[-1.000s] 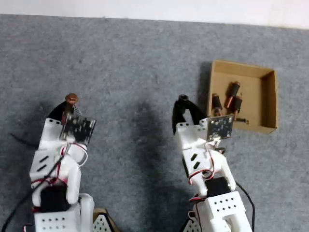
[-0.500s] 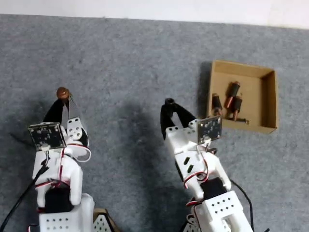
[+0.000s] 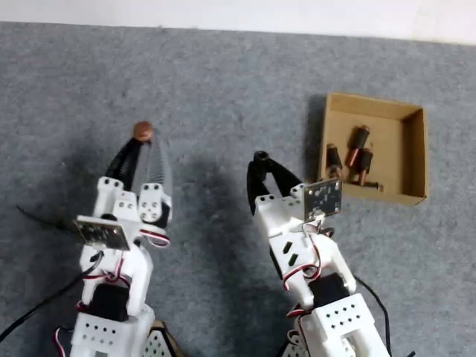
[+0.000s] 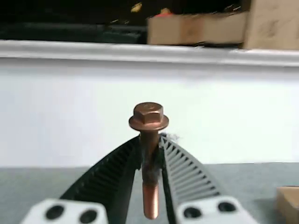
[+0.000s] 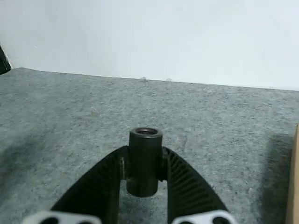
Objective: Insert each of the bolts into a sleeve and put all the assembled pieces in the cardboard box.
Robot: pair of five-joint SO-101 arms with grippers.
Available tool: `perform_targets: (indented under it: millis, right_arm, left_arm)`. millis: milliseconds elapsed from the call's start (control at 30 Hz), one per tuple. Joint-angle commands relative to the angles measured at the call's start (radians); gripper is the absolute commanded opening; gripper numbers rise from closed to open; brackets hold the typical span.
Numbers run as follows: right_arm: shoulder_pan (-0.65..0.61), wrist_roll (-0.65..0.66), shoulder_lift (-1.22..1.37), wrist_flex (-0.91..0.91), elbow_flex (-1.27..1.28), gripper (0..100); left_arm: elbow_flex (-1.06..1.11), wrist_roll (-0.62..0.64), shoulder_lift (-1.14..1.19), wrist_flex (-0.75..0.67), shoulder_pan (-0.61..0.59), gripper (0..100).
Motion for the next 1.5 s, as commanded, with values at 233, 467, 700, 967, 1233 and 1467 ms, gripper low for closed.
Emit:
perform_targets:
  millis: [233, 467, 700, 967, 1233, 1467]
  right_arm:
    - [-0.099, 0.275, -0.022, -0.025, 0.067, 0.6]
    - [-0.101, 0.276, -0.022, -0.025, 0.065, 0.6]
    - [-0.101, 0.278, -0.183, -0.008, 0.105, 0.5]
    - [-0.159, 0.446, -0.503, 0.154, 0.242, 0.5]
    - [-0.193, 0.497, -0.492, 0.188, 0.246, 0.5]
    - [-0.194, 0.497, -0.49, 0.189, 0.246, 0.5]
  left_arm:
    - [-0.056, 0.014, -0.013, -0.029, 0.222, 1]
    - [-0.213, 0.275, -0.007, 0.206, 0.243, 1]
    - [-0.174, 0.393, -0.005, 0.176, 0.243, 1]
    - [-0.206, 0.394, -0.005, 0.18, 0.302, 1]
    - [-0.246, 0.39, -0.013, 0.176, 0.351, 1]
    - [-0.288, 0.39, -0.005, 0.178, 0.358, 1]
